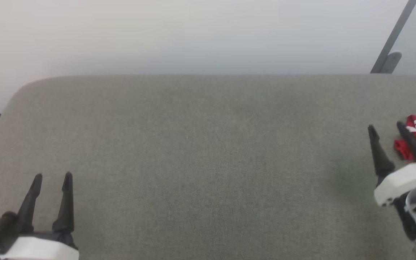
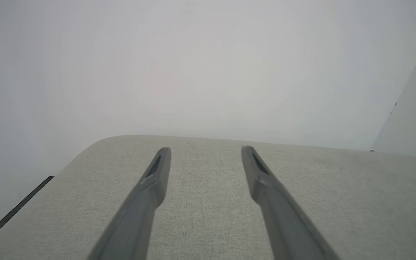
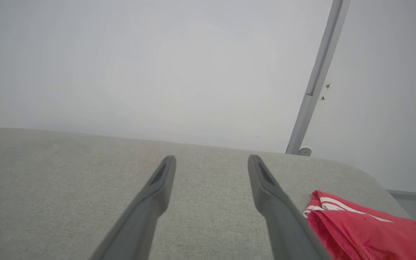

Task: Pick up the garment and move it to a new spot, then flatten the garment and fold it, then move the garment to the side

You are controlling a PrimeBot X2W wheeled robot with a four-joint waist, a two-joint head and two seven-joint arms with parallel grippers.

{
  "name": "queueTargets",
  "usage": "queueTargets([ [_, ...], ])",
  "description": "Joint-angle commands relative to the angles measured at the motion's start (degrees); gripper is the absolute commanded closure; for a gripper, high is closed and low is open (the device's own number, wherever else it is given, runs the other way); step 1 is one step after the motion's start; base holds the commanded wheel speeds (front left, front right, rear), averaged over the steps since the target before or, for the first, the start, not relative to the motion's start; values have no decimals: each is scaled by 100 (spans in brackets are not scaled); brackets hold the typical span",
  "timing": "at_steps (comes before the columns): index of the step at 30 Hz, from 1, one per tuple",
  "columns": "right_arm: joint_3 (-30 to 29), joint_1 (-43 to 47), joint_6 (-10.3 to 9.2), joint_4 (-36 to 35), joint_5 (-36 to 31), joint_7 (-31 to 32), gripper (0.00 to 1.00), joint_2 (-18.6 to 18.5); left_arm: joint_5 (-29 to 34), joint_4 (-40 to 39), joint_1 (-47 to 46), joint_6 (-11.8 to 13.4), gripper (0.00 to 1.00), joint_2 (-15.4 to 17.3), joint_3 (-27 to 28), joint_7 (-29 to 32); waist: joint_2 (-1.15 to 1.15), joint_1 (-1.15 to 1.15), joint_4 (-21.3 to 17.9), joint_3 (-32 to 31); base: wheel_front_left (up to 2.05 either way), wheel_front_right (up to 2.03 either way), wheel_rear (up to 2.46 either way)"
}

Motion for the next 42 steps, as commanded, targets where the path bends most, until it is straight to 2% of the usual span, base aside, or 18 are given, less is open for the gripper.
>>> queueTargets([
  [1,-3,140,-11,-33,-63,-67,0,63,64,-32,117,-11,0,4,53,-24,0,0,-25,-113,0,0,0],
  [23,-413,1419,-11,-1222,-441,-230,0,689,-39,-158,599,-10,0,-59,193,-24,0,0,-182,-370,0,0,0],
  [42,-596,1722,-10,-1600,-534,-136,0,937,-43,-181,589,-11,0,-73,139,-24,0,0,-252,-342,0,0,0],
])
